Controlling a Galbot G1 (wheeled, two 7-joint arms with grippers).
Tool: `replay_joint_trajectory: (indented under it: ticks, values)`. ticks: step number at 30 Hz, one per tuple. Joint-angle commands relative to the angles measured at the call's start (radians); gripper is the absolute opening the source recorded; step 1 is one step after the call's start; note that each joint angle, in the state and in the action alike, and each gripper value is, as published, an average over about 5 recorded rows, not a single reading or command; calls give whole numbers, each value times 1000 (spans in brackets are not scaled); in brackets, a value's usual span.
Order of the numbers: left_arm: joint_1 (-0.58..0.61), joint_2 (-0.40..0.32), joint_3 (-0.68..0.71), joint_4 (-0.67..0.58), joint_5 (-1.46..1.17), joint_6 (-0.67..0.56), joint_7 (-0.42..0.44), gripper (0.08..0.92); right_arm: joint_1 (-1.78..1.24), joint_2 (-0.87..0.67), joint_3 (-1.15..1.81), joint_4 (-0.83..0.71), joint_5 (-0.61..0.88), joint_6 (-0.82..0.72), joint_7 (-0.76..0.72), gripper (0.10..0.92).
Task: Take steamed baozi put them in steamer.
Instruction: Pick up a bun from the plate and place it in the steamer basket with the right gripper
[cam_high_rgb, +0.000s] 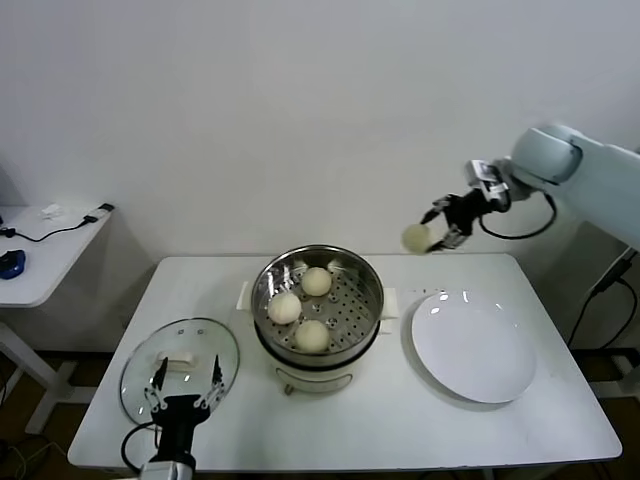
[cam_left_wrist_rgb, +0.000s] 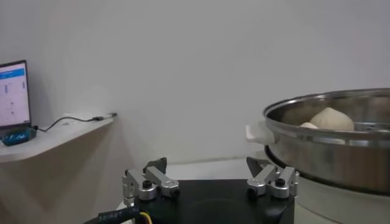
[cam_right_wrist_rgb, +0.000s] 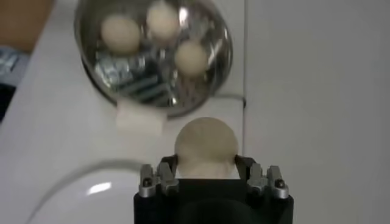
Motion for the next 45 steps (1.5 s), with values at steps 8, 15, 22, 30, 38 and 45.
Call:
replay_joint_trajectory:
  ticks: [8, 15, 22, 30, 38, 45]
  values:
    - [0, 4, -11, 2, -16, 3, 1, 823, 30, 201, -223, 228, 226, -246, 285, 645]
    - [-2, 5, -12, 13, -17, 2, 1, 823, -61, 199, -214, 143, 146, -248, 294, 645]
    - [-5, 6, -14, 19, -18, 2, 1, 823, -113, 206, -196, 117, 120, -237, 286, 645]
    - [-10, 6, -13, 26, -19, -2, 0, 823, -139, 222, -192, 108, 91, -241, 302, 645]
    - [-11, 9, -16, 28, -21, -3, -1, 823, -155, 241, -180, 94, 95, -246, 305, 653]
    - [-14, 11, -16, 27, -22, 1, 1, 823, -95, 235, -172, 89, 139, -204, 253, 797]
